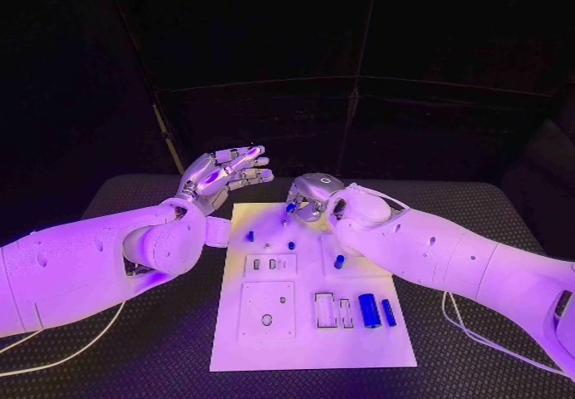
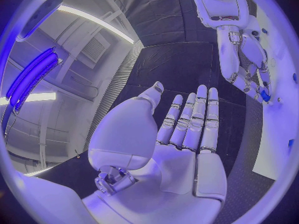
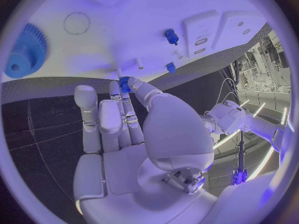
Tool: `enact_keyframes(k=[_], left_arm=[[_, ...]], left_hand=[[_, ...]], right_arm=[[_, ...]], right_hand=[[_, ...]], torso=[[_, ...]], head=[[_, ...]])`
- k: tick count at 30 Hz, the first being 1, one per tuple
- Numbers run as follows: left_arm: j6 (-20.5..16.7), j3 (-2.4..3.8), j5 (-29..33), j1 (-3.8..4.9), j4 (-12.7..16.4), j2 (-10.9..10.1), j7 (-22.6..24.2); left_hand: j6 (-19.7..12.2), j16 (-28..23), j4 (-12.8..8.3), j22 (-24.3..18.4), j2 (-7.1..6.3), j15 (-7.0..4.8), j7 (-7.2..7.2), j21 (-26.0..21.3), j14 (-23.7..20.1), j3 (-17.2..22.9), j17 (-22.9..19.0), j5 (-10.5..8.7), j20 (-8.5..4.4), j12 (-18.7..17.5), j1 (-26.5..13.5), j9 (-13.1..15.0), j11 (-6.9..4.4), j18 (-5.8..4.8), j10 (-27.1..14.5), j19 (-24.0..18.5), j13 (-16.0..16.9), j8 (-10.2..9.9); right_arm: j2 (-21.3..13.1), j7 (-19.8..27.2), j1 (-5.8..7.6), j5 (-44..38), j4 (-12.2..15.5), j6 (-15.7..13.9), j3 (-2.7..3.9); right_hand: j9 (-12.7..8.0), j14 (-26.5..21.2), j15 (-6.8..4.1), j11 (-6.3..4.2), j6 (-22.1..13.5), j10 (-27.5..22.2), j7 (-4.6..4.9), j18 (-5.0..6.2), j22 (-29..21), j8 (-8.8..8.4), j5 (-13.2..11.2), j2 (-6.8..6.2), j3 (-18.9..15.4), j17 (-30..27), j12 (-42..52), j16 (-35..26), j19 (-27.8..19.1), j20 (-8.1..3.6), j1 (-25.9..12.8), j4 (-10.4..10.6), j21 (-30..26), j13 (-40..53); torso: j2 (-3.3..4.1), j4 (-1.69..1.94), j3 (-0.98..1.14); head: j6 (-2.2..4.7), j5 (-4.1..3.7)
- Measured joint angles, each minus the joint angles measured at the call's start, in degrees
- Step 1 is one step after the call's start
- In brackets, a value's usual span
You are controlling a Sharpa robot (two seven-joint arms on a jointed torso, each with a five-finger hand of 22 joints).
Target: Assemble the parts on the task board
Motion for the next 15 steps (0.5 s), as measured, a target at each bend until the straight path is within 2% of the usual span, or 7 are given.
enact_keyframes(k=[7, 15], left_arm=[[0.04, 0.0, 0.0, 0.01, -0.11, 0.14, -0.03], [0.08, 0.0, 0.01, 0.04, -0.16, 0.27, -0.06]], left_hand=[[0.0, 0.0, 0.0, 0.0, 0.0, 0.0, 0.0, 0.0, 0.0, 0.0, 0.0, 0.0, 0.0, 0.0, 0.0, 0.0, 0.0, 0.0, 0.0, 0.0, 0.0, 0.0], [0.0, 0.0, 0.0, 0.0, 0.0, 0.0, 0.0, 0.0, 0.0, 0.0, 0.0, 0.0, 0.0, 0.0, 0.0, 0.0, 0.0, 0.0, 0.0, 0.0, 0.0, 0.0]], right_arm=[[1.41, -0.25, 0.0, -0.61, -2.08, -1.53, 0.01], [3.02, -0.15, -0.02, -0.96, -4.36, -1.73, 0.01]], right_hand=[[-0.17, 0.0, 0.0, 0.0, -0.02, 0.0, 0.01, 0.0, 0.13, -0.17, 0.0, 0.0, 0.15, 0.18, -0.22, 0.35, 0.0, 0.0, 0.0, 0.15, 0.25, 0.0], [-0.16, 0.0, 0.0, 0.0, -0.16, 0.0, 0.02, -0.01, 0.23, -0.23, -0.23, 0.0, 0.15, 0.29, -0.22, 0.35, 0.19, 0.2, 0.0, 0.15, 0.25, 0.0]], torso=[[0.01, -0.04, 0.0], [0.02, -0.04, 0.01]], head=[[-0.12, 0.12], [-0.29, 0.42]])
